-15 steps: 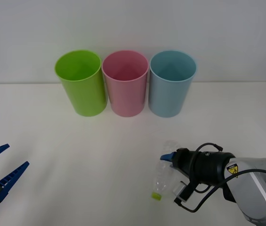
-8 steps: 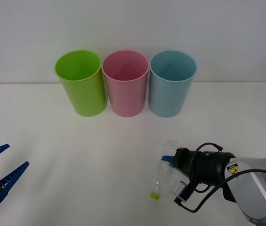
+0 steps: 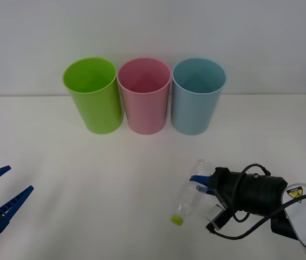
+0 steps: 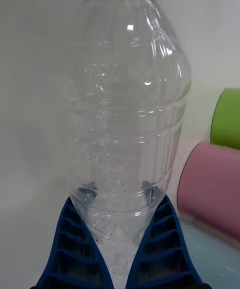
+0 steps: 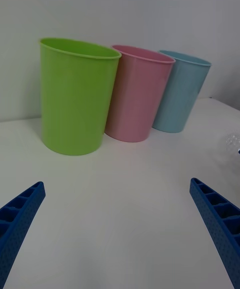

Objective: Put cans in the blue bin and PET bottles in the pink bin and trash in the green bin.

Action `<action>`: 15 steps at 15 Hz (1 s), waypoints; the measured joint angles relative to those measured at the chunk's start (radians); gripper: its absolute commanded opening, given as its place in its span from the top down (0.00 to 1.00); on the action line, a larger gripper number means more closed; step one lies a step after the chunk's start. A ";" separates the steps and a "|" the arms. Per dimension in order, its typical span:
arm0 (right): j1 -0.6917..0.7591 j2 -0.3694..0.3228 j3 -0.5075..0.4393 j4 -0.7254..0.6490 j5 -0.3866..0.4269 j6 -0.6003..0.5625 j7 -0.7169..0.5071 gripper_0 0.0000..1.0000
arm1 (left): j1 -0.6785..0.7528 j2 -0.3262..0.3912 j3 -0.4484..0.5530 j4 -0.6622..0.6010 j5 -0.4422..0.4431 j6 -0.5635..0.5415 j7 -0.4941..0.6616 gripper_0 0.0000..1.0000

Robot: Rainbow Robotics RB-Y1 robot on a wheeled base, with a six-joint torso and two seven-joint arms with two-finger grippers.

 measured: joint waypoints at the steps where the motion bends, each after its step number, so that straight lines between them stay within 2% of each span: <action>1: 0.017 -0.003 -0.021 0.000 -0.051 -0.001 -0.001 1.00 | 0.000 0.000 0.000 0.000 0.000 0.000 0.000 0.00; 5: 0.075 -0.009 -0.080 0.000 -0.254 -0.001 -0.019 1.00 | 0.000 0.000 0.000 0.000 0.000 0.000 0.000 0.00; 7: 0.106 -0.009 -0.105 0.000 -0.331 -0.001 -0.041 1.00 | 0.000 0.000 0.000 0.000 0.000 0.000 0.000 0.00; 15: 0.178 -0.008 -0.145 -0.005 -0.558 0.004 -0.238 1.00 | 0.000 0.000 0.000 0.000 0.000 0.000 0.000 0.00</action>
